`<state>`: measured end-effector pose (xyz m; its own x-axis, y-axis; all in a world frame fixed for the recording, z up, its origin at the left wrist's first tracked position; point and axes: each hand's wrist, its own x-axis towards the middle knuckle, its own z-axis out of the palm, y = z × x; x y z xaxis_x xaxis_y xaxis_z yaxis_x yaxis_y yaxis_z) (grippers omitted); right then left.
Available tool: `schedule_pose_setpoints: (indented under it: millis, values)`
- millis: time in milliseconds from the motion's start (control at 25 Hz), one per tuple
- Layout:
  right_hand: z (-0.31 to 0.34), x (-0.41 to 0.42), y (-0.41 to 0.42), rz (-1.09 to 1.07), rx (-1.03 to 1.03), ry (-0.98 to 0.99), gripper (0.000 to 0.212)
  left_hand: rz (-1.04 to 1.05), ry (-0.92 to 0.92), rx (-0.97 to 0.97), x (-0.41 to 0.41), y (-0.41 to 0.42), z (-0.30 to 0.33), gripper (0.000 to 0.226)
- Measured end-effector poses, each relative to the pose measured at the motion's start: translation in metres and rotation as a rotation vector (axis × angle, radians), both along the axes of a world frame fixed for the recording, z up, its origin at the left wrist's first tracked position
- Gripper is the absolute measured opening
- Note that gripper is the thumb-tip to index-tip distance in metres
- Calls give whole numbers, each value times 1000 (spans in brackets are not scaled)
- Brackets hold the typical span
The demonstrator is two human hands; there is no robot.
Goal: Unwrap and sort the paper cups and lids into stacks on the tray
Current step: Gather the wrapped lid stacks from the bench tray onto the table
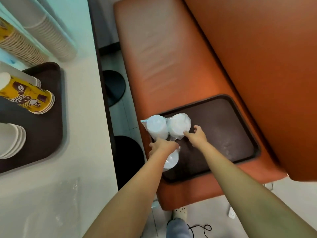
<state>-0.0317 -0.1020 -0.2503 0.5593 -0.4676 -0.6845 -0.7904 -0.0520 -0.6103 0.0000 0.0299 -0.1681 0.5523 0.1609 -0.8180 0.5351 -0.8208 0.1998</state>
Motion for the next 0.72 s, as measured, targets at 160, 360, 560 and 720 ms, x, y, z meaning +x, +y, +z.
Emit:
schedule_pose_setpoints:
  millis: [160, 360, 560, 720]
  values:
    - [-17, 27, -6, -98, 173, -55, 90, 11, 155, -117, 3, 9, -22, 92]
    - [-31, 41, -2, -17, 38, -43, 72, -43, 153, -160, 7, 15, -31, 84]
    - [-23, 33, 2, -116, 79, -111, 61, 86, 162, -230, 3, 22, -31, 81]
    - [-8, 13, -3, -263, 142, -219, 60, 103, 118, -288, -1, 23, -14, 82]
